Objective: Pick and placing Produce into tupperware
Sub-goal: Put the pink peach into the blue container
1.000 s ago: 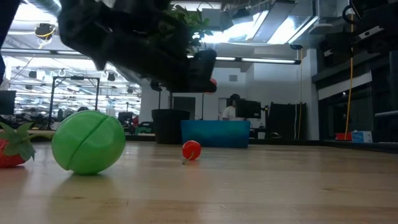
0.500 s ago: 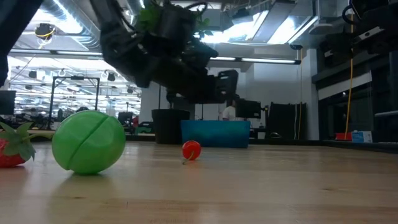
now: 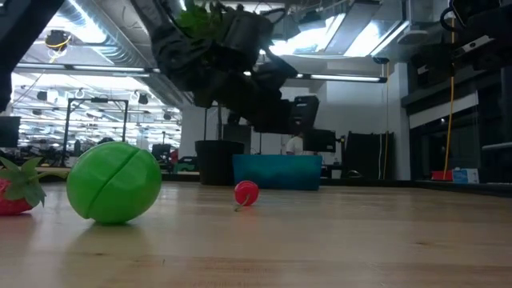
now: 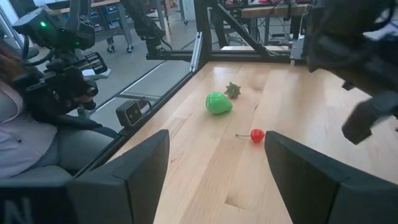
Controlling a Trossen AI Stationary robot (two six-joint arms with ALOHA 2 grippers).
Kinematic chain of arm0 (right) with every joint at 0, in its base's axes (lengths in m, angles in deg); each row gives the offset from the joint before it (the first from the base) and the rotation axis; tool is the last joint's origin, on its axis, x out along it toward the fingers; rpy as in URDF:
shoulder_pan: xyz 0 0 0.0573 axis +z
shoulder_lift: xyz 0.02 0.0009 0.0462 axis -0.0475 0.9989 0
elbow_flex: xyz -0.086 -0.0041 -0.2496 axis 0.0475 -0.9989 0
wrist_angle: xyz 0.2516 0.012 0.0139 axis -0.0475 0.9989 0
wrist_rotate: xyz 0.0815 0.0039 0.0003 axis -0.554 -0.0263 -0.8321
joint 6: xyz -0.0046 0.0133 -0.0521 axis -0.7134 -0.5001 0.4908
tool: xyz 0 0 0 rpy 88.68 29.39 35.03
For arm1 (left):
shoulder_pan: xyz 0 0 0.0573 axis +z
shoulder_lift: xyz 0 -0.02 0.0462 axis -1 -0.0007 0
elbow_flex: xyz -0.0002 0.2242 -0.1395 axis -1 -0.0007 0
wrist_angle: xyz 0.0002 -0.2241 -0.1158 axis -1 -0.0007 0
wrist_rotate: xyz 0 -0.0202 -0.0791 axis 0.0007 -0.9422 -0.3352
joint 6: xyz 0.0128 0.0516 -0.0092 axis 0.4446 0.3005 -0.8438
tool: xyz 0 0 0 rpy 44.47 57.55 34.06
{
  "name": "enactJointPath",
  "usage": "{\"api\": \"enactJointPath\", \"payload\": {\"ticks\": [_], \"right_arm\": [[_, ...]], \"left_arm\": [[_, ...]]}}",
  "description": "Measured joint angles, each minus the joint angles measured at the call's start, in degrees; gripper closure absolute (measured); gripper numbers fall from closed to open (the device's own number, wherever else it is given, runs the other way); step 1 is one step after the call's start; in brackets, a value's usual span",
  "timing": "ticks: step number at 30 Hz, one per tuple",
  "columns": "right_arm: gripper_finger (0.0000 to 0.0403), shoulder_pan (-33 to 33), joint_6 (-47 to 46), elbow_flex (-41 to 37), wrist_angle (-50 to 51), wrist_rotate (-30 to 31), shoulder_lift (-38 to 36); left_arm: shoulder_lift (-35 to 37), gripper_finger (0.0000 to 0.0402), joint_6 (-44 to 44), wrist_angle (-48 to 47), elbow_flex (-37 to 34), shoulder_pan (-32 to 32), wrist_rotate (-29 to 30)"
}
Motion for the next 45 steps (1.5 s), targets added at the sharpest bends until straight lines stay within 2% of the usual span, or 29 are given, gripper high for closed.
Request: {"api": "enactJointPath", "payload": {"ticks": [3,6,13,18,26,32,45], "right_arm": [[0.0137,0.00,-0.11,0.00,0.00,0.00,0.01],[0.0137,-0.01,-0.12,0.00,0.00,0.00,0.01],[0.0137,0.00,-1.43,0.00,0.06,-0.01,0.01],[0.0137,0.01,-1.46,0.00,0.59,-0.02,0.01],[0.0137,0.01,-1.48,0.00,0.57,-0.02,0.01],[0.0137,-0.01,-1.47,0.00,0.54,-0.01,0.00],[0.0137,-0.01,-1.46,0.00,0.50,-0.02,0.01]], "left_arm": [[-0.01,0.0364,-1.09,-4.64,2.59,1.64,-5.74],[0.00,0.0364,-3.12,-13.94,6.09,3.29,-10.38],[0.00,0.0364,-2.67,-34.84,15.99,4.80,-11.34],[0.02,0.0364,-1.66,-42.88,20.16,6.17,-20.01],[0.02,0.0364,-2.87,-46.43,20.68,8.20,-22.36],[0.02,0.0364,-2.86,-46.55,20.68,9.75,-22.67],[0.02,0.0364,-4.60,-52.95,20.68,12.85,-23.17]]}}
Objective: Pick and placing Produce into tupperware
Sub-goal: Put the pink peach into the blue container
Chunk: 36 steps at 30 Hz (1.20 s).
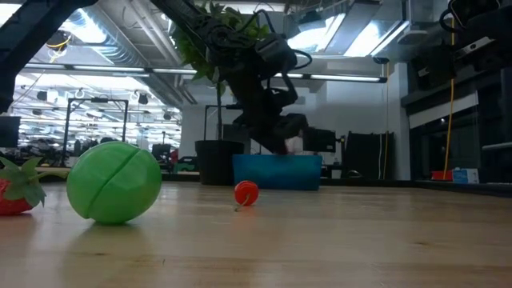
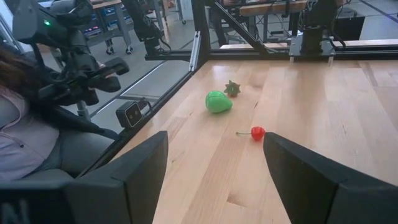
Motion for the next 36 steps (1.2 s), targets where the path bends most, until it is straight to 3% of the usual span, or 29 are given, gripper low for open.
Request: {"api": "enactJointPath", "payload": {"ticks": [13,25,36], "right_arm": [[0.0137,0.02,0.00,0.00,-0.04,0.02,-0.02],[0.0137,0.00,0.00,0.00,-0.04,0.01,-0.01],[0.0137,0.02,0.00,0.00,-0.04,0.01,-0.02]], "left_arm": [[0.00,0.0363,0.09,-0.98,-0.02,0.44,-0.02],[0.00,0.0276,0.46,-0.96,-0.04,0.44,0.00],[0.03,0.0257,3.48,-0.70,-0.07,0.08,0.07]]}}
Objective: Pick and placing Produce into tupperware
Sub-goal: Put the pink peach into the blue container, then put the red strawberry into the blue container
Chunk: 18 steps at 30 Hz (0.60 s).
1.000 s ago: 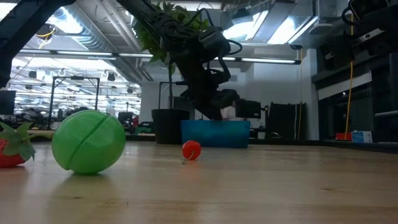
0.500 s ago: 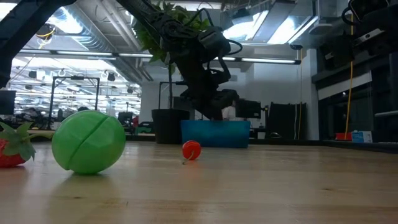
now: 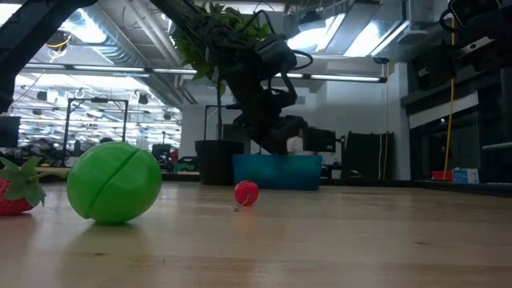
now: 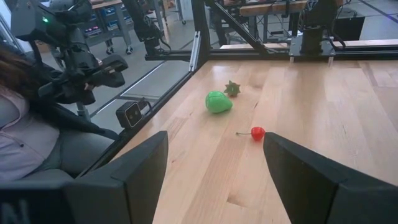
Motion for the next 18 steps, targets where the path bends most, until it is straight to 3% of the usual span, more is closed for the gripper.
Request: {"api": "enactJointPath", "payload": {"ticks": [9,18], "right_arm": [[0.0137,-0.01,0.00,0.00,-0.01,0.00,0.01],[0.0137,0.02,-0.22,0.00,0.24,-0.01,0.00]], "left_arm": [[1.50,0.0273,1.75,0.00,-0.02,-1.75,0.05],[4.99,0.0284,1.50,-2.99,0.07,-5.23,5.03]]}}
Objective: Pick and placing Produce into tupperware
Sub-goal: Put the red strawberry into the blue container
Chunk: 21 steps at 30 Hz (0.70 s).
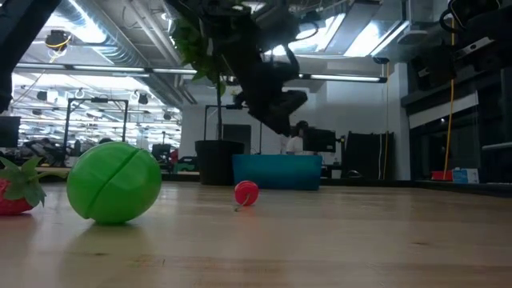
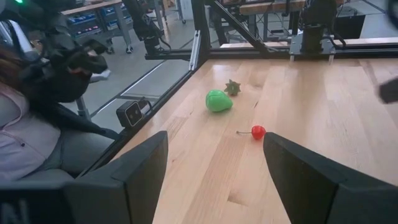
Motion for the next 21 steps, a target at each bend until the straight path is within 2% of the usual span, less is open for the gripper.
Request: {"api": "enactJointPath", "payload": {"ticks": [3,7,10,15,21], "right_arm": [[0.0137,0.00,0.00,0.00,0.03,0.00,0.00],[0.0137,0.00,0.06,0.00,0.15,0.02,0.04],[0.0137,0.00,0.26,0.00,0.11,0.02,0.26],[0.0137,0.00,0.26,0.00,-0.44,0.02,0.47],[0.0137,0.00,0.13,0.00,-3.71,0.04,2.03]], "left_arm": [[0.90,0.0288,0.03,-0.10,-0.47,-2.60,1.73],[2.26,0.0292,-0.22,0.36,-2.91,-7.50,9.93],[4.37,0.0296,-2.52,0.22,-6.56,-11.77,13.12],[9.29,0.0303,-6.34,5.19,-14.13,-18.41,13.39],[15.89,0.0311,-6.46,12.38,-21.85,-25.84,13.38]]}}
